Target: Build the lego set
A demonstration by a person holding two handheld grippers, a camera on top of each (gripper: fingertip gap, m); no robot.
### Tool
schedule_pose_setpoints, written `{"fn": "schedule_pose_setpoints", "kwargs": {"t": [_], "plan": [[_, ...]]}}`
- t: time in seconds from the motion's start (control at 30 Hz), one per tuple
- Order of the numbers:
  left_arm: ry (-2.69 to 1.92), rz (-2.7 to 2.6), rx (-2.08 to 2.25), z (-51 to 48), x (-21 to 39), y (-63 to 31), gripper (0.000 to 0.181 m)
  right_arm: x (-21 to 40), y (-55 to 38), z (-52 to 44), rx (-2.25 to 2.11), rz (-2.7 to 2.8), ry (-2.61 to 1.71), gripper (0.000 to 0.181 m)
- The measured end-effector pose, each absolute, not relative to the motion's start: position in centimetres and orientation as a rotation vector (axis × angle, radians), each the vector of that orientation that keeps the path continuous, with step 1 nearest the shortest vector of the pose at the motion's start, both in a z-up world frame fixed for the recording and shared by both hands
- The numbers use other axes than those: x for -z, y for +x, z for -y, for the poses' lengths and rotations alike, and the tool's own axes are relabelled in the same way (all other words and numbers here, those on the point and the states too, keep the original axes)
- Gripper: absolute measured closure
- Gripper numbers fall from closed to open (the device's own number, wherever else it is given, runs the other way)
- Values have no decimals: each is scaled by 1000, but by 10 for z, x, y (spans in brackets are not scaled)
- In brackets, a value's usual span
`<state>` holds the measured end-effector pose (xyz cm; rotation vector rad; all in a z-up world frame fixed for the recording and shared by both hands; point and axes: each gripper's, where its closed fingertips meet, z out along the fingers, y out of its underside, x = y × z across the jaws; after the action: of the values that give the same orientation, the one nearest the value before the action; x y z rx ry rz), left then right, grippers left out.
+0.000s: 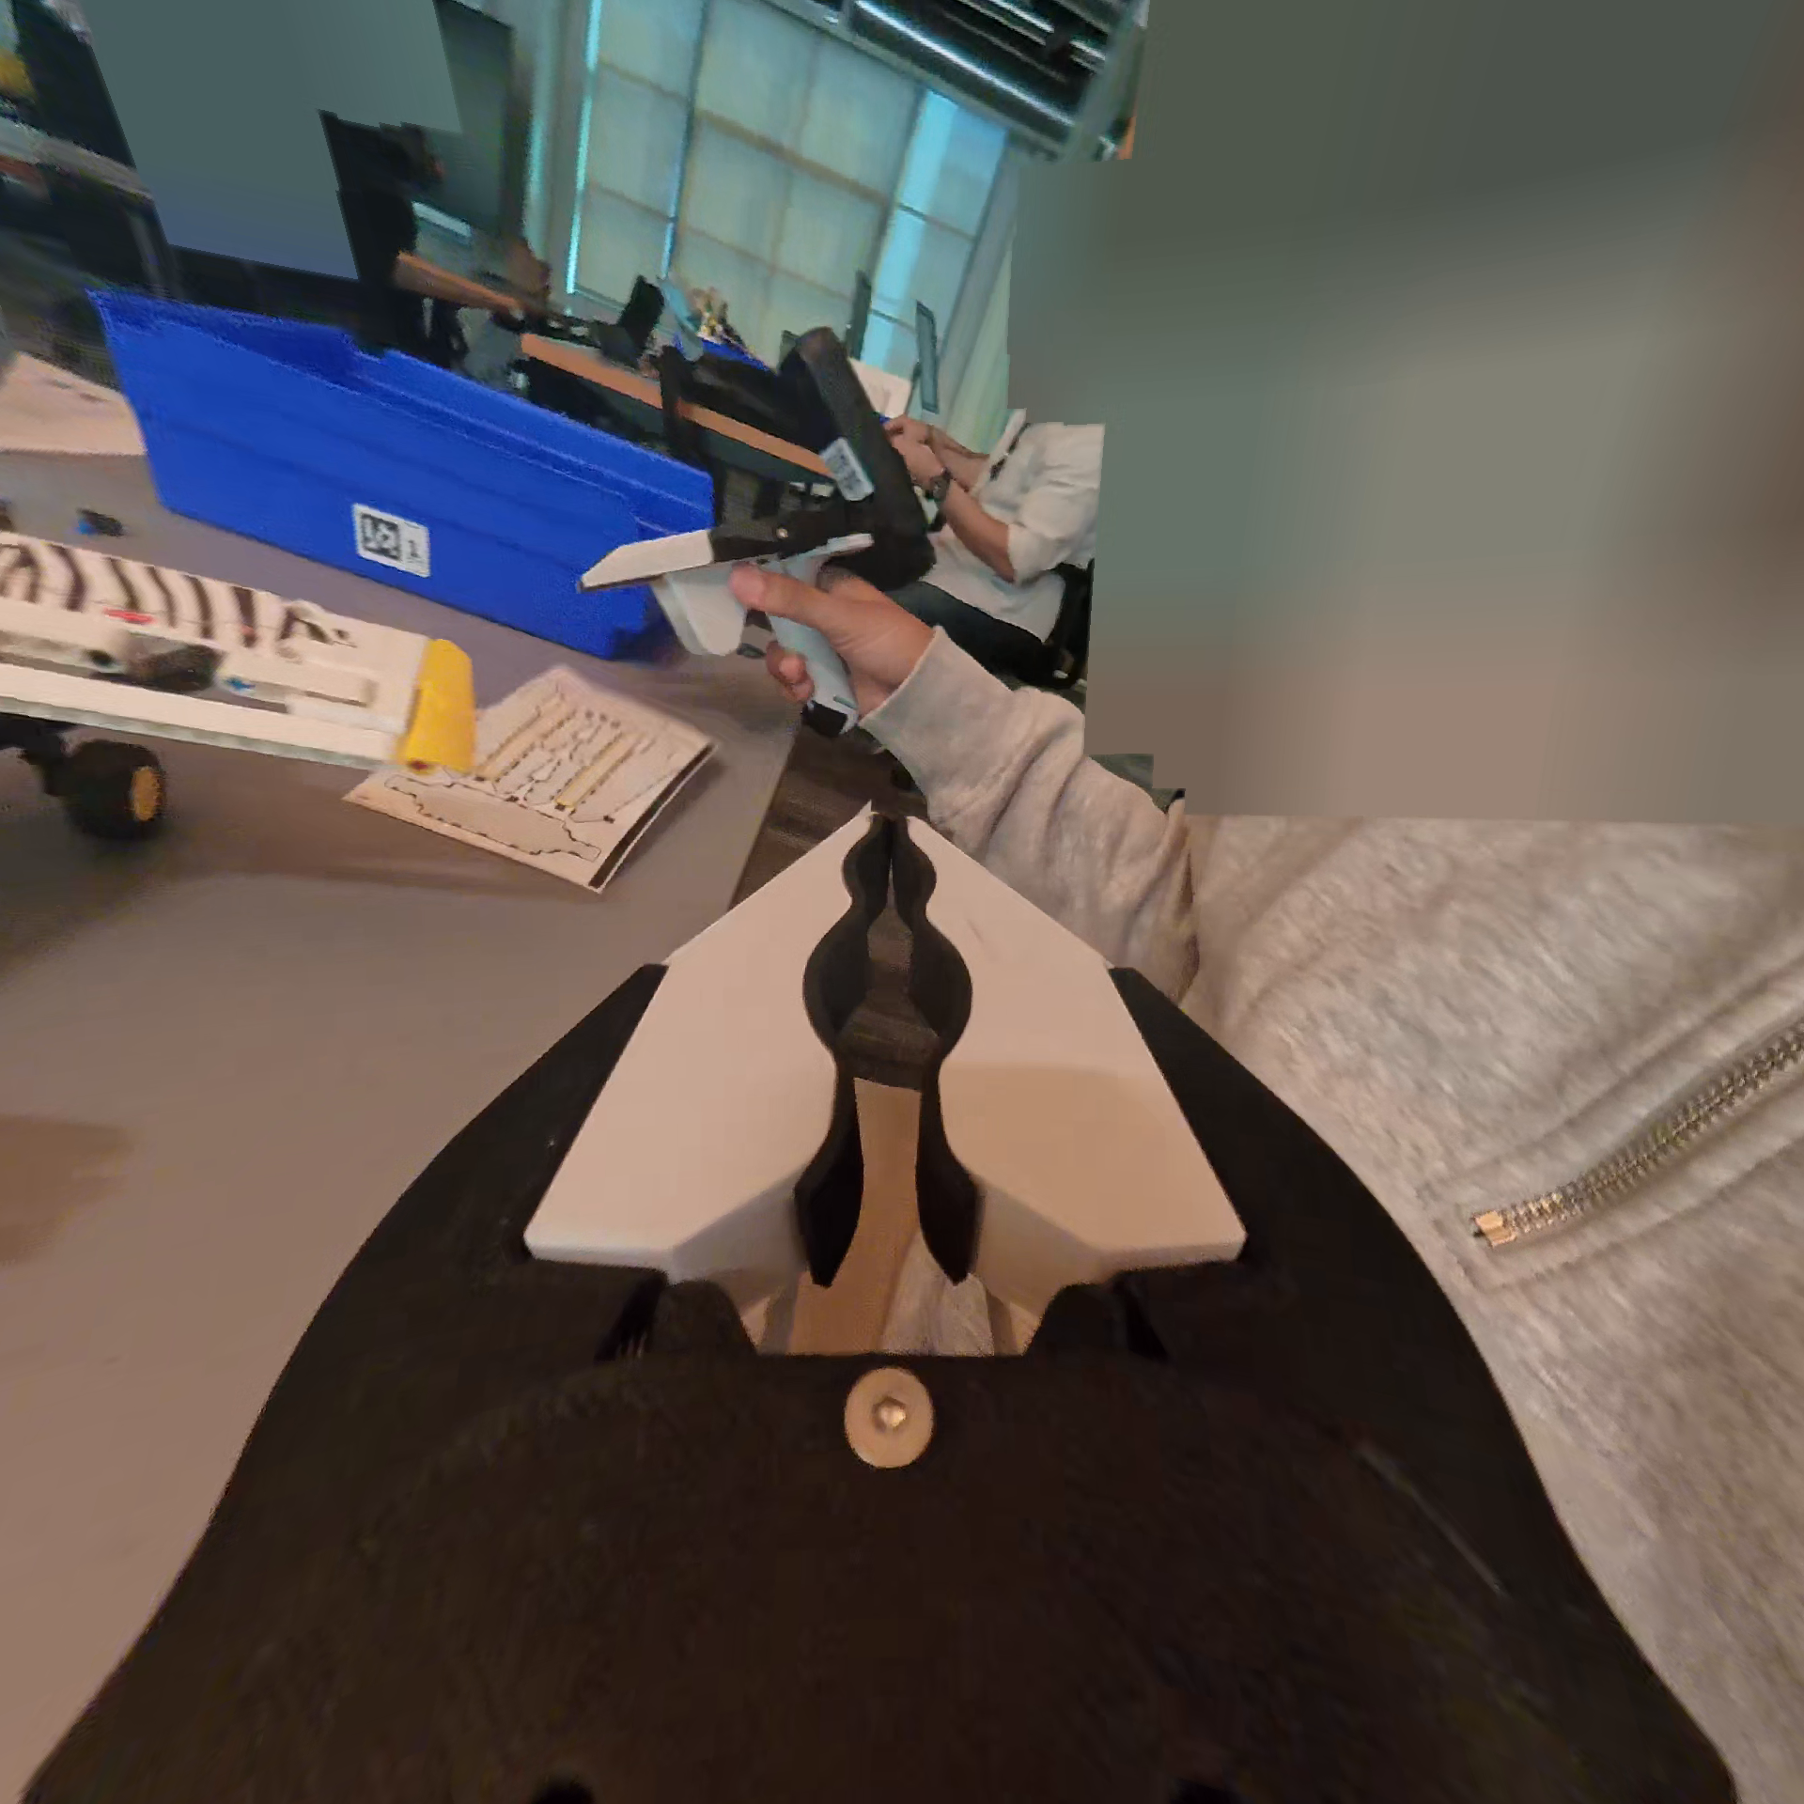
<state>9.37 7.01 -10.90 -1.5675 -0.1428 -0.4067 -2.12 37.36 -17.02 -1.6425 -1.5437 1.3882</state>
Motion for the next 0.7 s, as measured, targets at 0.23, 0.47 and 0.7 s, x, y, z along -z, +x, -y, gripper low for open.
{"fn": "schedule_pose_setpoints", "kwargs": {"t": [0.23, 0.47, 0.7], "plan": [[-1639, 217, 395, -69, 102, 57, 181, 118, -8, -320, -1251, 1650, -1231, 138], [-1621, 471, 550, -74, 98, 15, 181, 100, 19, -150, -1143, 1911, -484, 138], [-1525, 514, 624, -69, 92, 10, 181, 117, 23, -94, -1010, 1973, -295, 145]]}}
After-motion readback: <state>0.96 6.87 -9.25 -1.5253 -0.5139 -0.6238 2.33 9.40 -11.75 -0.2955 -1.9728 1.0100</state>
